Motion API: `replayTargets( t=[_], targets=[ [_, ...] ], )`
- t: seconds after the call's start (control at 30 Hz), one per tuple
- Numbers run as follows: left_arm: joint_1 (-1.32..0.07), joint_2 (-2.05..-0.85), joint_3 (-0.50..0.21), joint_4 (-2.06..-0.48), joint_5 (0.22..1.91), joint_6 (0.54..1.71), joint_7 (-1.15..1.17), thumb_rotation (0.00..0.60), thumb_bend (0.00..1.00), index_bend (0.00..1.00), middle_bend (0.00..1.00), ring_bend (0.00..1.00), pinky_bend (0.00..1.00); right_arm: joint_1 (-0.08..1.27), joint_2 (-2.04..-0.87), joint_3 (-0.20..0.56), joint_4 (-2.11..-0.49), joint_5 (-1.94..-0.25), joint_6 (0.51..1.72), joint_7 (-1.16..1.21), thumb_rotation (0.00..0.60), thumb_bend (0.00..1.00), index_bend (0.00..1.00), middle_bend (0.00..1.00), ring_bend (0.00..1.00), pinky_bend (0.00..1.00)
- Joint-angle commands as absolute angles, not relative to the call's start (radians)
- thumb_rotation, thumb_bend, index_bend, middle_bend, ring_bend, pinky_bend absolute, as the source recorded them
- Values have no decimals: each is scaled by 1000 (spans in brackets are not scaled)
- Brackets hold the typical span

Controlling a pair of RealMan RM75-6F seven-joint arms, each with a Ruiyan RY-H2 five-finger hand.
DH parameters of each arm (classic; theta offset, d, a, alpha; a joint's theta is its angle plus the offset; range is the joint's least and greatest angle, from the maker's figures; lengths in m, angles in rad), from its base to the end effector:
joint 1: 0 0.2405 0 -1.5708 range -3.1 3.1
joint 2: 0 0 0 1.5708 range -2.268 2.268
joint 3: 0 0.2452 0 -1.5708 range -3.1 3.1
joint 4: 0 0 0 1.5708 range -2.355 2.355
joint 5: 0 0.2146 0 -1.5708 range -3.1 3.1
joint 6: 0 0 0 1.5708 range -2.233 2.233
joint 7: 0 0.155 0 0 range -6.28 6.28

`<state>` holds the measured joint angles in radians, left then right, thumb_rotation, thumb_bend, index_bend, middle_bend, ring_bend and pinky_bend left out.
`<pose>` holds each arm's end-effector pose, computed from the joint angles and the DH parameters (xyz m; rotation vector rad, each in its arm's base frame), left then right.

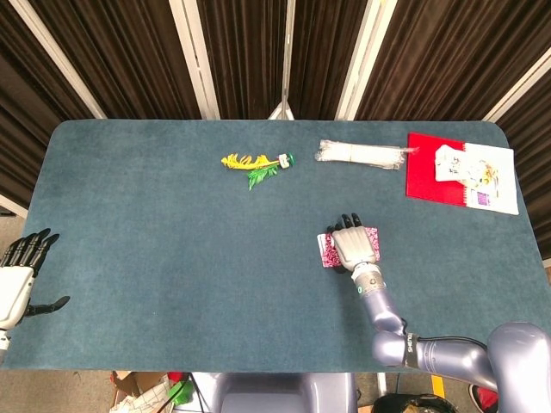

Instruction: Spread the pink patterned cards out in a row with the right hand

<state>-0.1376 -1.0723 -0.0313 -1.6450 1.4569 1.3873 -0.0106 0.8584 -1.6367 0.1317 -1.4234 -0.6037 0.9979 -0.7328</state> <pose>-0.3039 0.2026 0.1478 -1.4398 -0.9720 -0.8505 -0.1629 -0.3570 -0.0524 1.7924 -0.9749 0.5195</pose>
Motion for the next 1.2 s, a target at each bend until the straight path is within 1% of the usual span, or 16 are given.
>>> replayTargets(
  t=[0.03, 0.47, 0.77, 1.0, 1.2],
  targets=[
    [-137, -1073, -31, -1645, 1458, 1388, -10, 600, 0, 0, 0, 0, 0, 853, -1635, 130, -1421, -616, 1002, -725, 600, 237, 377, 332, 89, 0],
    [-136, -1075, -31, -1646, 1459, 1391, -5, 600, 0, 0, 0, 0, 0, 836, -1605, 127, -1451, -655, 1020, -713, 600, 236, 382, 334, 89, 0],
    [-135, -1075, -31, -1645, 1460, 1394, -14, 600, 0, 0, 0, 0, 0, 815, -1529, 140, -1491, -654, 1046, -704, 600, 236, 386, 339, 89, 0],
    [-135, -1076, -31, -1644, 1461, 1394, -12, 600, 0, 0, 0, 0, 0, 773, -1464, 135, -1465, -641, 1042, -659, 600, 236, 386, 338, 89, 0],
    [-136, -1079, -31, -1650, 1455, 1391, 1, 600, 0, 0, 0, 0, 0, 737, -1437, 120, -1423, -643, 1008, -610, 600, 237, 386, 338, 89, 0]
  ],
)
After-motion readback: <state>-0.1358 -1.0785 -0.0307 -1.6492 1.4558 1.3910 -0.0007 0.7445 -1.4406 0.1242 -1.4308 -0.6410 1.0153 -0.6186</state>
